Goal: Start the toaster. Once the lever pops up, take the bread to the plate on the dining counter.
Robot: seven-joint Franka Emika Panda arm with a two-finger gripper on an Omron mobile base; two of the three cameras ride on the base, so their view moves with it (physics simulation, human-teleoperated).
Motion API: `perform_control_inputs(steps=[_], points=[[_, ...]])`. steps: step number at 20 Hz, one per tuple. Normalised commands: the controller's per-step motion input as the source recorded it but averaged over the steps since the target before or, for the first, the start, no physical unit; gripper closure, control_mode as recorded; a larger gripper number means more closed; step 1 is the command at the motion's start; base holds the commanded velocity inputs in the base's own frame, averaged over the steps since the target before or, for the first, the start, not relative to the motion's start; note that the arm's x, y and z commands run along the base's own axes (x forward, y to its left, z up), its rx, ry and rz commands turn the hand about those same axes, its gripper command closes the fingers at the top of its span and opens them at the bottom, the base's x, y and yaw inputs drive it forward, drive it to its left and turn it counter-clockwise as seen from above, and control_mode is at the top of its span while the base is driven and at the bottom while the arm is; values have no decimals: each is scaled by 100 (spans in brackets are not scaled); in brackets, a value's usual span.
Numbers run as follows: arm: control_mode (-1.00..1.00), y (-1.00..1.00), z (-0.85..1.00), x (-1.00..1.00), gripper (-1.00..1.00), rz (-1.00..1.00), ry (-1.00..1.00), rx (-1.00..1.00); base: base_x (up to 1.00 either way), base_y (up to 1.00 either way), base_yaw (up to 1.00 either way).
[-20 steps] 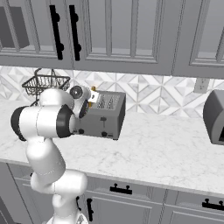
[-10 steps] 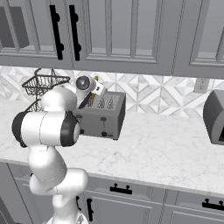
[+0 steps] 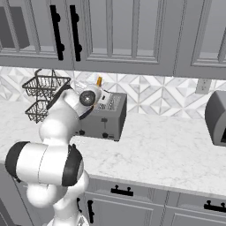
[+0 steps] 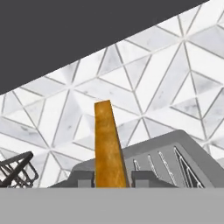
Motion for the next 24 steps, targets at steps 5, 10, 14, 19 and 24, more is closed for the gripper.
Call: perform_control_inputs(steps=[5,10,14,19,24], points=[[-100,-52,63,-100,100,0,0,-11,0,0,0],[-100,-52,23,-100,100,0,9,-24,0,0,0],[-100,-42,3,-100,100,4,34,-35,0,0,0],[-100,-34,0,-100,100,6,39,-32,0,0,0],[-100,-7,0,-100,100,5,13,-19,0,0,0]])
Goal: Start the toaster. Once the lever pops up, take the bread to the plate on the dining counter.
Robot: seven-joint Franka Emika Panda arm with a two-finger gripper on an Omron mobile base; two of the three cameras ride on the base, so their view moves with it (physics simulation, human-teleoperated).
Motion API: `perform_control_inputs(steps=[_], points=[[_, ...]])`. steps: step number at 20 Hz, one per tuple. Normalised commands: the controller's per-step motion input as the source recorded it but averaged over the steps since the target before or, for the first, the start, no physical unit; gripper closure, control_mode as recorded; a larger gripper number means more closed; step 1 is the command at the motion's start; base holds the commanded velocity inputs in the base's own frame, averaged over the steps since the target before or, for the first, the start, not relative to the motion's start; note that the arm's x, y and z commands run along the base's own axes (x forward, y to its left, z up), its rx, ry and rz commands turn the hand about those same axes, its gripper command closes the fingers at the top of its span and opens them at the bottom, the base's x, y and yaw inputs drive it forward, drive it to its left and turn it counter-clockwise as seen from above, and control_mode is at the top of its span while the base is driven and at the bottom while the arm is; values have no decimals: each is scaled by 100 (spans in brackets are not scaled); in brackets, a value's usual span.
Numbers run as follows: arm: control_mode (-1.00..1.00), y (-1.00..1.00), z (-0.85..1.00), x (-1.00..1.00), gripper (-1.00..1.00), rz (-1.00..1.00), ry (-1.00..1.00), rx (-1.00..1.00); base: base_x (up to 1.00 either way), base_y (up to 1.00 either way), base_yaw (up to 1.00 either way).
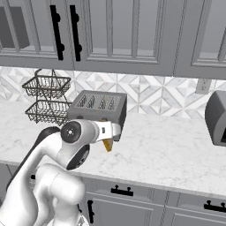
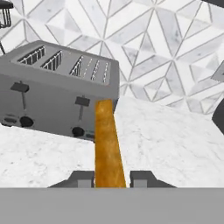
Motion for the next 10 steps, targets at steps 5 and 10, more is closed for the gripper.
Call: perform_control_inputs(steps=[5,10], points=[[-100,10,0,-98,100,1,-3,-10,0,0,0],[-100,31,0,-70,100,0,-3,-11,0,0,0]])
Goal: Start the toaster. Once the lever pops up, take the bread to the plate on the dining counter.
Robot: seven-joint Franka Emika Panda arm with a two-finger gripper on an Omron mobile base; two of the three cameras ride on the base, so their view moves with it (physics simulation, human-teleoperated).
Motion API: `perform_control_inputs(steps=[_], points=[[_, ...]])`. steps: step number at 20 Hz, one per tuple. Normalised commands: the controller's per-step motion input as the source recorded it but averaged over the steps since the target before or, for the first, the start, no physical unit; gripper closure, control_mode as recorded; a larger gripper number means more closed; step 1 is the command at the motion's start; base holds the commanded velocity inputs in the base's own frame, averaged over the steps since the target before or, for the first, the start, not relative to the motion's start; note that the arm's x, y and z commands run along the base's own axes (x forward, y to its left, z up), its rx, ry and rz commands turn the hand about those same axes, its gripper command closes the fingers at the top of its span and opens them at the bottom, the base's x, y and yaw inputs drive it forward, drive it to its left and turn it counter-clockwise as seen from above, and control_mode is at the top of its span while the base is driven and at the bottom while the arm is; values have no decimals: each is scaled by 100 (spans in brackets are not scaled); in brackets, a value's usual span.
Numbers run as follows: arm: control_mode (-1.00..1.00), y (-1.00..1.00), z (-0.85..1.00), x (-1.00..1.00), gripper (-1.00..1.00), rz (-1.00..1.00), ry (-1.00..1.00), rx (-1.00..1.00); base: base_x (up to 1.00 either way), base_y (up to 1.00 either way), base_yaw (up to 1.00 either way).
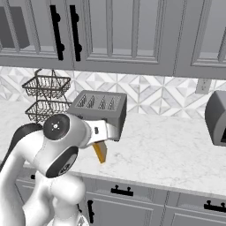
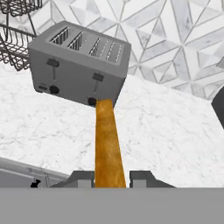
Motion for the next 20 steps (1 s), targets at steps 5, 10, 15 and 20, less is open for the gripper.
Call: perform_control_inputs(steps=[5,10,15,20], points=[[-100,34,0,-49,100,0,0,-13,0,0,0],[100,0,0,0,100,0,0,0,-28,3,-27],[100,0,0,0,100,0,0,0,-10,-12,-62],[100,0,0,0,100,0,0,0,0,-33,-84]])
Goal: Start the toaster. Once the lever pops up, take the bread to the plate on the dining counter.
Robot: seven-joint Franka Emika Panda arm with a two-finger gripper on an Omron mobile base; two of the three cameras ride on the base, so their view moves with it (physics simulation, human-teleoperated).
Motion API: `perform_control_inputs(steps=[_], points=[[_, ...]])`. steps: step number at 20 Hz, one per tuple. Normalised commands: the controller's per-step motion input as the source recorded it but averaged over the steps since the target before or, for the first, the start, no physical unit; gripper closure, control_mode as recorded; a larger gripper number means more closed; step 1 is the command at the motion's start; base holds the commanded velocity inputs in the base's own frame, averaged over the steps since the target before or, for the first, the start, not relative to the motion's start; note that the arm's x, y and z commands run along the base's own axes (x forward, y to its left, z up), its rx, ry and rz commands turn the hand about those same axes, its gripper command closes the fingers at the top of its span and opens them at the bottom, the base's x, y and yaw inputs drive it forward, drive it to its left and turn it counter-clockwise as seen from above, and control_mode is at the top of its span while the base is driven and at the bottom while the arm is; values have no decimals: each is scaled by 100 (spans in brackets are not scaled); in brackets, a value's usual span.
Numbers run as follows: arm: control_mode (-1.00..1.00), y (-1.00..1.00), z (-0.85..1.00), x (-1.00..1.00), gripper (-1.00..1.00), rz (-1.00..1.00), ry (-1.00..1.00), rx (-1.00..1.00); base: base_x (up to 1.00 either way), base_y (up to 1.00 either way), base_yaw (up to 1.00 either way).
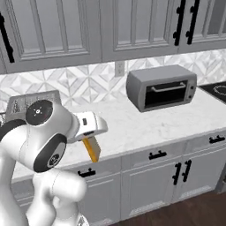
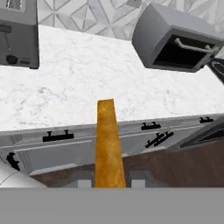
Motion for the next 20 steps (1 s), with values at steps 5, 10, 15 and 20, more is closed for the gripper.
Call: perform_control_inputs(steps=[5,10,15,20], points=[[100,0,0,0,100,0,0,0,0,-45,-88],[100,0,0,0,100,0,0,0,4,-43,-89],[100,0,0,0,100,0,0,0,21,-29,-87],[100,0,0,0,100,0,0,0,57,-19,-78]])
